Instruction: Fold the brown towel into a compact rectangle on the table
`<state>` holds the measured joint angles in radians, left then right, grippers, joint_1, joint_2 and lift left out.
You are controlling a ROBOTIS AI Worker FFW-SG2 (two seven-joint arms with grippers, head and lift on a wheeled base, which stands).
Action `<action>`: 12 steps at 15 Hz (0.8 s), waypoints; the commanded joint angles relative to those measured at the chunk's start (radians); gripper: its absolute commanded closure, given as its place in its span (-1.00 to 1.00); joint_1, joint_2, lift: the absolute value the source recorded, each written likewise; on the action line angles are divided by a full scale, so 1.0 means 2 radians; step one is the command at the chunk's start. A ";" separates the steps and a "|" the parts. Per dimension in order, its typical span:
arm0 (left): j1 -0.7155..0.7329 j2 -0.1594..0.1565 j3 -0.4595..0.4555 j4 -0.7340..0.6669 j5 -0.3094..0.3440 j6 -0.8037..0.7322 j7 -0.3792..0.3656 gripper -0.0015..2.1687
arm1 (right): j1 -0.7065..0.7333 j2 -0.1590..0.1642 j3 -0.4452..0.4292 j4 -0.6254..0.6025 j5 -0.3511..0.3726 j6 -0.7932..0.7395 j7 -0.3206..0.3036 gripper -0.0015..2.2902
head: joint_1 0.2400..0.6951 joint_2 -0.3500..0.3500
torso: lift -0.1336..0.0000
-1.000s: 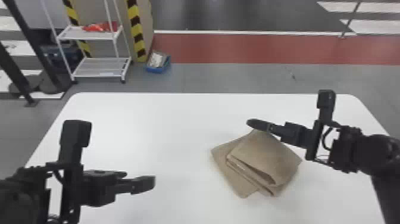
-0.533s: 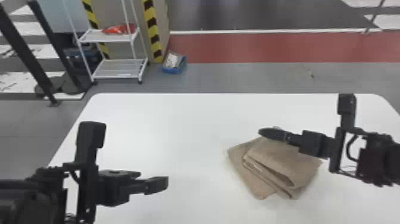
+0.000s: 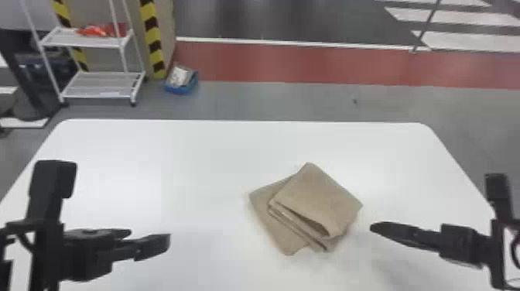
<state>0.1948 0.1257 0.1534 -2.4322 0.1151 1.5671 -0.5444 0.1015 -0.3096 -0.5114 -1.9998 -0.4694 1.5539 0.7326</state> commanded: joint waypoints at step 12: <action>0.004 0.001 0.015 0.000 0.004 0.002 -0.002 -0.93 | -0.139 0.018 0.109 0.110 0.114 0.009 -0.053 0.86 | 1.00 -0.43 | -0.86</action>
<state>0.2025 0.1273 0.1785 -2.4333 0.1216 1.5671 -0.5477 -0.1456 -0.2913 -0.3075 -1.8000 -0.2522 1.5701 0.6353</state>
